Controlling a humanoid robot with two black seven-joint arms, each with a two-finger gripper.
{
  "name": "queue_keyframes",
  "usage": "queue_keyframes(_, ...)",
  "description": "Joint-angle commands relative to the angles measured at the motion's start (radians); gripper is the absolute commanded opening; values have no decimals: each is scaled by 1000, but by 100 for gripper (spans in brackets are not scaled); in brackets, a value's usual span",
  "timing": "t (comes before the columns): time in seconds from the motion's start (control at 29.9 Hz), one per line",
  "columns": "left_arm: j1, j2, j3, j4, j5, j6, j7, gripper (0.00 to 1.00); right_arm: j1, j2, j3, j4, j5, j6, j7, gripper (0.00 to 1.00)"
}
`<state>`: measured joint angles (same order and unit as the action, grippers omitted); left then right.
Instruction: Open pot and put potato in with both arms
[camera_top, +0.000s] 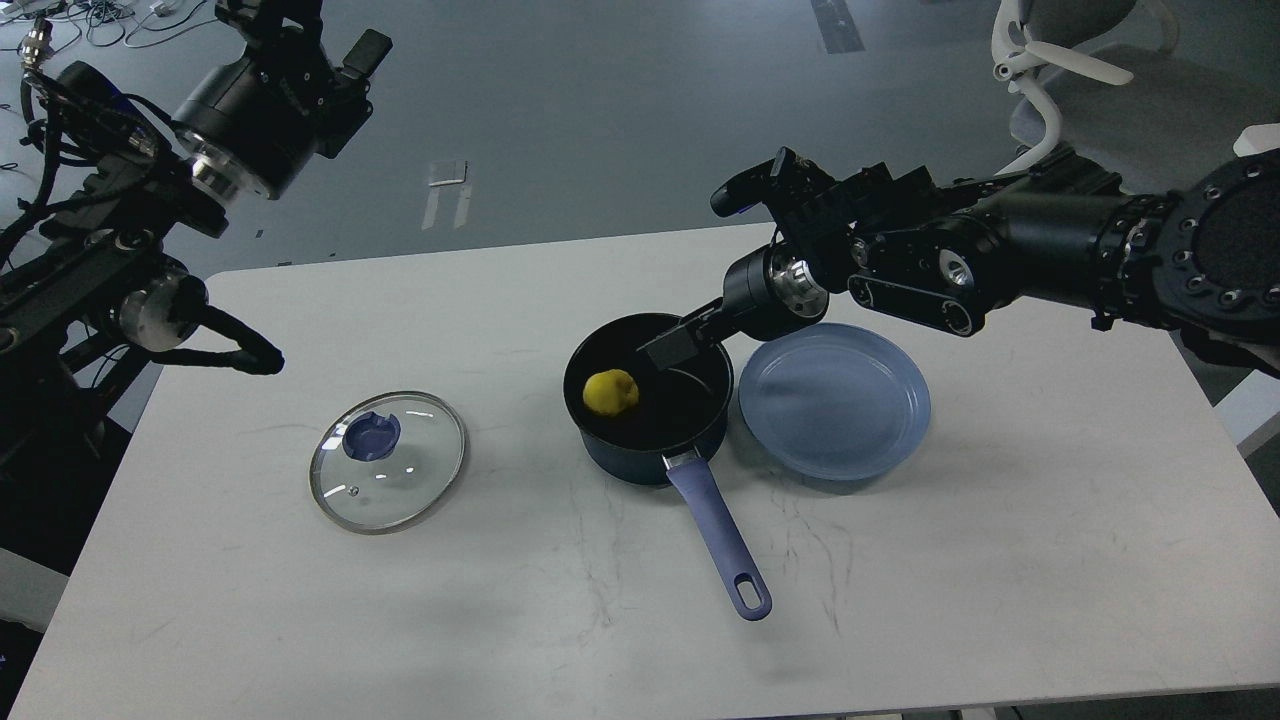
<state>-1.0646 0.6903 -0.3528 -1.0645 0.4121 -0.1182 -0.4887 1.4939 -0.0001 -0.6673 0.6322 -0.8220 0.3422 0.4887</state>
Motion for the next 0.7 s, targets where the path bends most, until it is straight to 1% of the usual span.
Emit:
queue_keyframes(0.0,0,3,2,0,-1,0,0,98,26,0,73,-16,58,0,0,97)
queue_keyframes(0.1,8,3,2,1,-1,0,0,98,17,-12,201,-16,99,3,0,98)
queue_keyframes(0.2,15,-3,2,1,-2,0,0,98,-16,-121,316,-17,153,1,0,99)
queue_keyframes(0.27,35,-8,-1,1,-3,-1,0,98,-94,-197,452,-17,274,1,0,99)
queue_keyframes(0.33,48,-12,-12,1,-4,-1,0,98,-141,-224,518,-23,345,-3,0,99)
queue_keyframes(0.37,61,-21,-32,1,-4,-1,0,98,-189,-241,584,-35,409,-3,0,99)
queue_keyframes(0.47,106,-41,-83,3,-30,-1,0,98,-294,-248,699,-65,516,-6,0,99)
queue_keyframes(0.53,147,-67,-130,12,-85,-1,0,98,-392,-247,831,-113,587,-15,0,98)
queue_keyframes(0.67,193,-87,-158,23,-122,-1,0,98,-492,-226,1004,-155,650,-14,0,98)
